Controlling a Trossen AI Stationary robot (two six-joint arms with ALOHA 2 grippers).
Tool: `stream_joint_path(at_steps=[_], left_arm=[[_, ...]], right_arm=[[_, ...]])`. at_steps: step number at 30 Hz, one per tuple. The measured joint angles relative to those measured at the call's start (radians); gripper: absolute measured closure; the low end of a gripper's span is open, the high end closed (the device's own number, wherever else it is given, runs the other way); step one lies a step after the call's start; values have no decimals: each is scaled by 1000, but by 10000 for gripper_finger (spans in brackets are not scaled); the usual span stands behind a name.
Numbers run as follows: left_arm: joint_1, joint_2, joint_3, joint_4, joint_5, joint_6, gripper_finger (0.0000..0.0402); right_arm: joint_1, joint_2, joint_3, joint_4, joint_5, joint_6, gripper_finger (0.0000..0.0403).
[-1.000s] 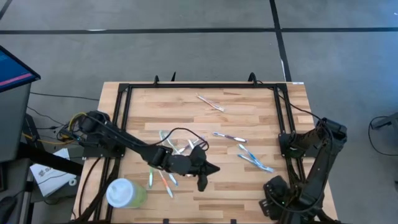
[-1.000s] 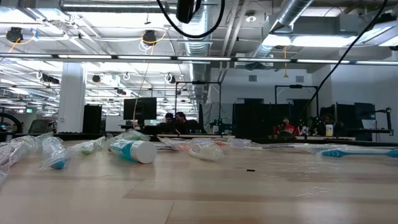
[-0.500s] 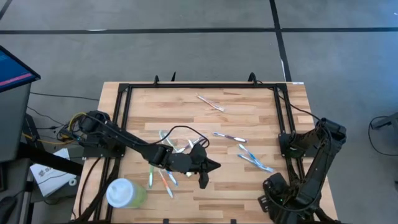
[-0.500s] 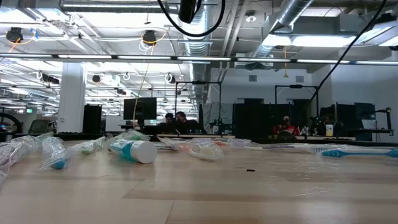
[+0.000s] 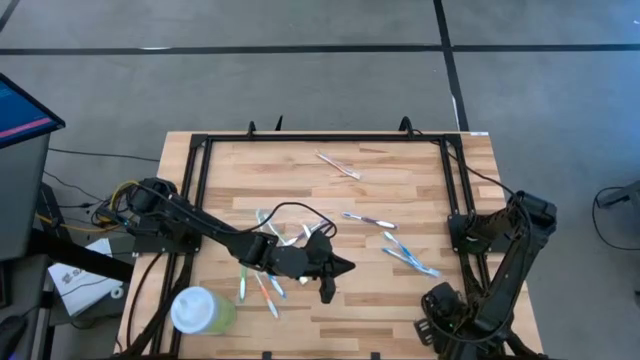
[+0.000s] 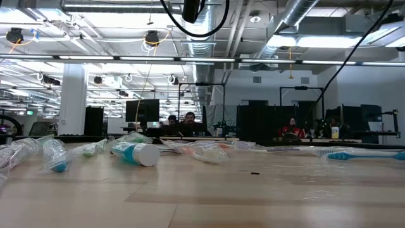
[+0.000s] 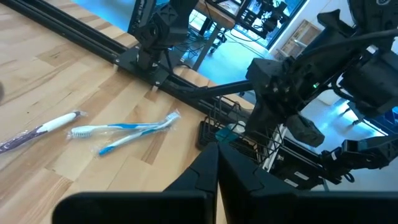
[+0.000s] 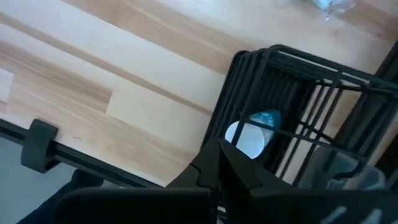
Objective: Pick & Place toothbrushing station
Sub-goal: Put the right blue mouthwash bottle into the black organizer
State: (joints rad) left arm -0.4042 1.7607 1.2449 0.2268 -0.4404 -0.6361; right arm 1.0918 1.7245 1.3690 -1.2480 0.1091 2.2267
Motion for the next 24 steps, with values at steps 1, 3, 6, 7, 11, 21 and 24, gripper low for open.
stream_joint_path(at_steps=[1, 3, 6, 7, 11, 21, 24], left_arm=[[0, 0, 0, 0, 0, 0, 401], [0, 0, 0, 0, 0, 0, 401], [0, 0, 0, 0, 0, -4, 401], [0, 0, 0, 0, 0, -4, 401], [5, 0, 0, -1, 0, -4, 401], [21, 0, 0, -1, 0, 0, 401], [21, 0, 0, -1, 0, 0, 401]], right_arm=[[-1, 0, 7, -17, 0, 0, 403], [1, 0, 20, -45, 2, 0, 403], [2, 0, 44, -69, 17, 1, 403], [3, 0, 51, -79, 19, 3, 403], [10, 0, 57, -84, 22, 3, 403], [26, 0, -7, -4, -7, 2, 403], [26, 0, -7, -13, -7, 2, 403]])
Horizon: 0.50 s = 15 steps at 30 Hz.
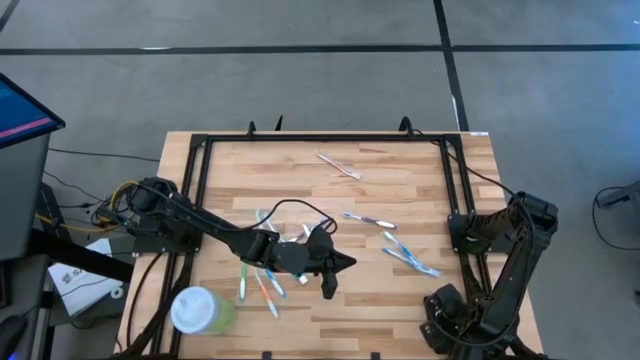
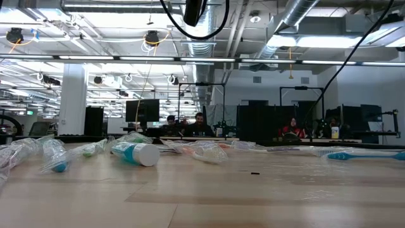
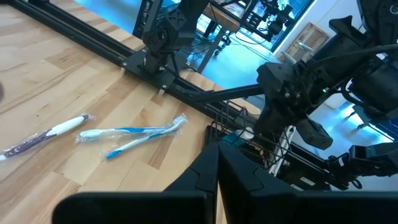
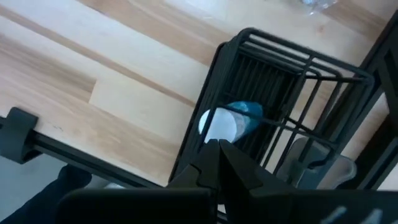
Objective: Pick & Place toothbrushing station
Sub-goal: Put the right blue mouthwash bottle into the black organizer
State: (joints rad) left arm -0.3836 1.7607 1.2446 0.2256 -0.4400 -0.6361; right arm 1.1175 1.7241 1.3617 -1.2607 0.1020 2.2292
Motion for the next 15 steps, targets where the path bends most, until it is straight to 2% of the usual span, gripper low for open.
stream_joint_path(at_steps=[15], left_arm=[[0, 0, 0, 0, 0, 0, 401]], right_arm=[[0, 0, -1, -22, 0, -3, 403]])
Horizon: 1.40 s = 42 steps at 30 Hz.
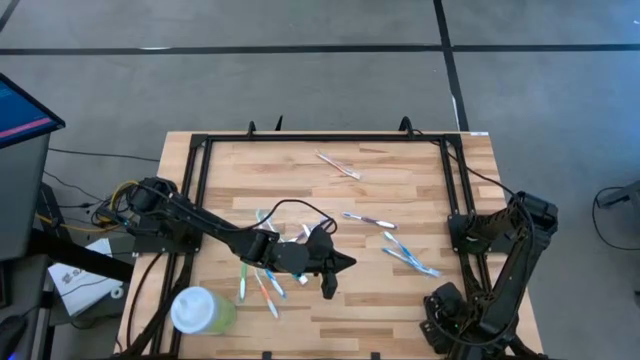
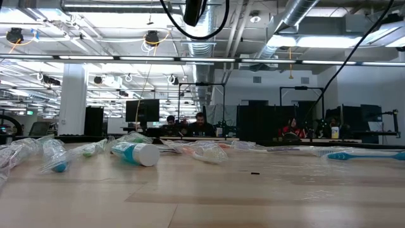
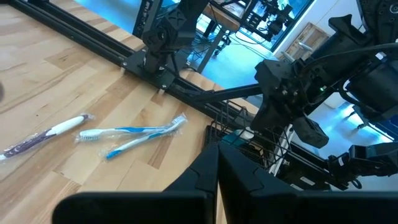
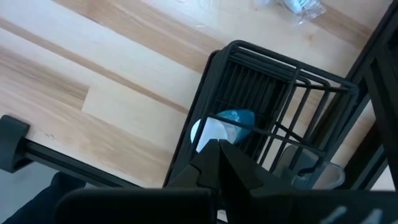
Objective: Pick & Place toothbrushing station
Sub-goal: Put the right blue mouthwash bottle into the black organizer
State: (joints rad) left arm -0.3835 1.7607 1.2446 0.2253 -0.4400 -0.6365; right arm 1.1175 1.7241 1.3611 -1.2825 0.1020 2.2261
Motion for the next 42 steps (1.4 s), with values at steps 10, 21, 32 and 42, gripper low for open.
stream_joint_path(at_steps=[10, 21, 32, 42], left_arm=[[4, 0, 0, 0, 0, 0, 401], [4, 0, 0, 0, 0, 2, 401], [10, 0, 0, 0, 0, 3, 401], [16, 0, 0, 0, 0, 8, 401]], right_arm=[[0, -6, -45, 74, -33, 0, 403], [-2, -3, -27, 29, -61, -1, 403], [0, -5, -28, 20, -109, -6, 403], [10, -5, -29, 14, -163, -8, 403]])
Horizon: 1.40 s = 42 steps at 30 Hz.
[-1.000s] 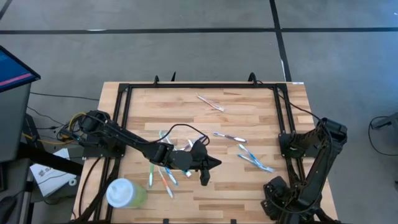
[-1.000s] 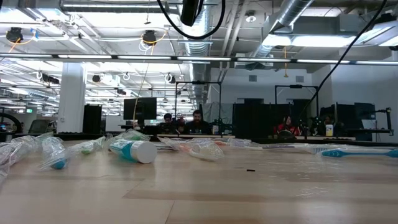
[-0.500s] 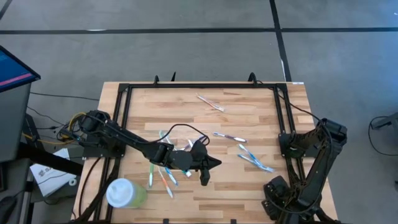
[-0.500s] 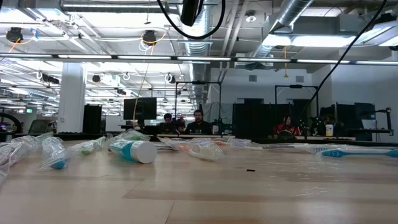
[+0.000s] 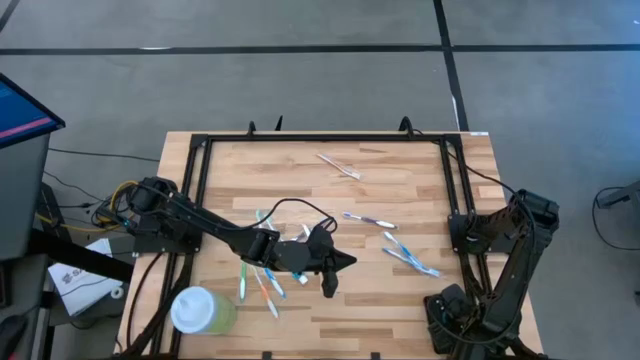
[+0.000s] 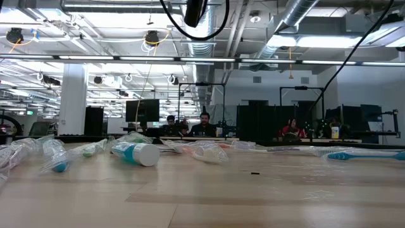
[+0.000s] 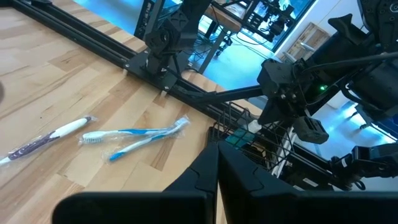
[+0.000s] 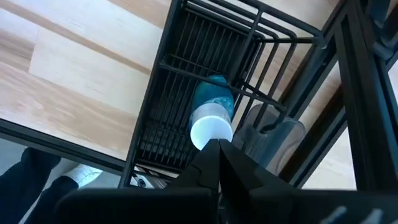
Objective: Pick & Place toothbrushing station
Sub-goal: Put the right blue mouthwash bottle into the black organizer
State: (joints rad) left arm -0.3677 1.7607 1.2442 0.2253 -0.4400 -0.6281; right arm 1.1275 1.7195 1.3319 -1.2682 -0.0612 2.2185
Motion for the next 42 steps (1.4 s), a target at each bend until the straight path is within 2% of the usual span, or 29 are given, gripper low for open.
stream_joint_path(at_steps=[15, 25, 42], left_arm=[[5, 0, 0, 0, 0, 3, 401], [10, 0, 0, 0, 0, 3, 401], [15, 0, 0, 0, 0, 3, 401]], right_arm=[[0, 1, 0, -6, 3, 0, 403], [12, 1, 0, -14, -38, 0, 403], [14, -6, 2, -31, -6, 6, 403]])
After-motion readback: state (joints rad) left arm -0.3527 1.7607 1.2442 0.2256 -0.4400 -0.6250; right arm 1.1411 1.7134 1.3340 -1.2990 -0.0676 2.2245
